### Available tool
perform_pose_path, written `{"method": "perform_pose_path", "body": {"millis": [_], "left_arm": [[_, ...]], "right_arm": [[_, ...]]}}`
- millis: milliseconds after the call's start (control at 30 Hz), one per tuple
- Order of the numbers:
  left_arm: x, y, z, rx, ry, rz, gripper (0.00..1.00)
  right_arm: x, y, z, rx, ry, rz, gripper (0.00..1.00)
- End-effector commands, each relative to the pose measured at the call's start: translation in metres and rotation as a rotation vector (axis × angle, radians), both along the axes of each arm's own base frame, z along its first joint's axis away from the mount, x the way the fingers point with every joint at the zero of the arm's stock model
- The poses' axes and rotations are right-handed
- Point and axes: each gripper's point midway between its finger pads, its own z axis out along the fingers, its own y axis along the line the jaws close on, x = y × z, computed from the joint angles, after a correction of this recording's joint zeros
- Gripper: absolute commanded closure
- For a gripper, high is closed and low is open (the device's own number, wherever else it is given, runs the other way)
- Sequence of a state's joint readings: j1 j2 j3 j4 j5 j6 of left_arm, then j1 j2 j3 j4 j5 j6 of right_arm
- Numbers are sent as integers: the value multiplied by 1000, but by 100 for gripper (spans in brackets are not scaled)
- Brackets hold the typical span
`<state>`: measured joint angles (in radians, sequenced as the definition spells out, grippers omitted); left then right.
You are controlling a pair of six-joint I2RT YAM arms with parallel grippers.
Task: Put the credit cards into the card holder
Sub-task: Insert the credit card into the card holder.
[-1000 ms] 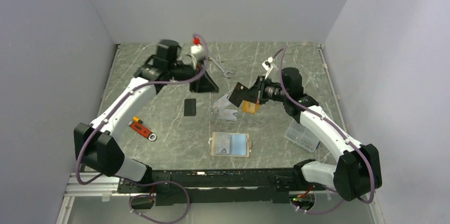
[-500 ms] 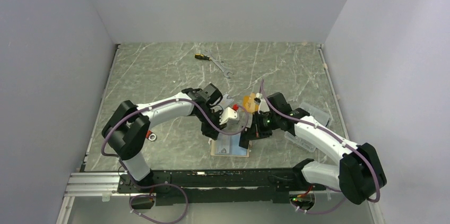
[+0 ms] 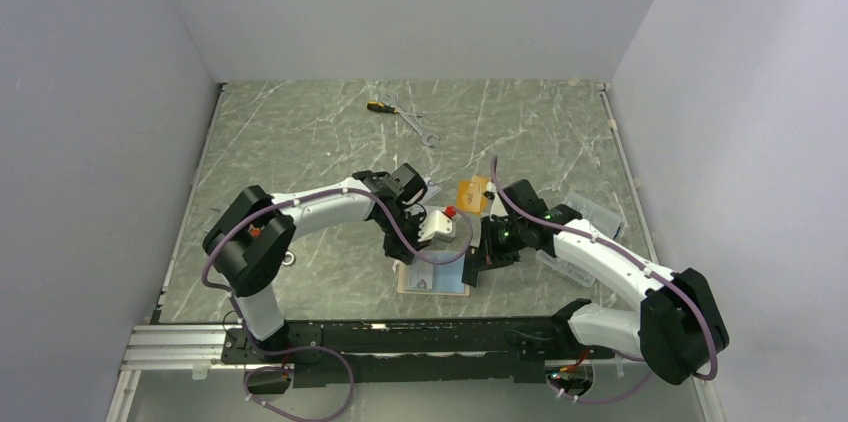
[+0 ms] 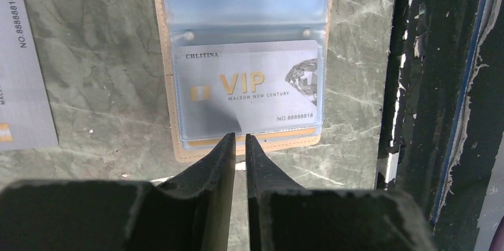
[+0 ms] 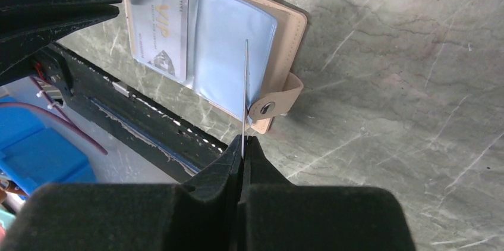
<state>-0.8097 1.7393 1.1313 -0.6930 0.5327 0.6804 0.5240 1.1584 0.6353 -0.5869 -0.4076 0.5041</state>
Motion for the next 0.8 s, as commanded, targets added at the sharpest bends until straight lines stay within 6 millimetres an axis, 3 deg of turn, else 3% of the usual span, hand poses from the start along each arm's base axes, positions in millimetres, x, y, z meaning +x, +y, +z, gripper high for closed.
{"method": "perform_pose_path", "body": {"millis": [0,233,600,767], "left_arm": [[1,-6,-3,-10,-28,-44,83],[-1,-4,-5,-1,-28,-47,84],[-2,9,-14,46,-52,-71,87],[-3,9,-12,46,-52,-76,87]], "right_arm": [[-3,-3,-1,-34,-2,-17,100],[-3,4,-7,-50,3,1,100],[-8,-2,-23,-155,22,-7,100],[-6,15,-24,-74,29,4,100]]}}
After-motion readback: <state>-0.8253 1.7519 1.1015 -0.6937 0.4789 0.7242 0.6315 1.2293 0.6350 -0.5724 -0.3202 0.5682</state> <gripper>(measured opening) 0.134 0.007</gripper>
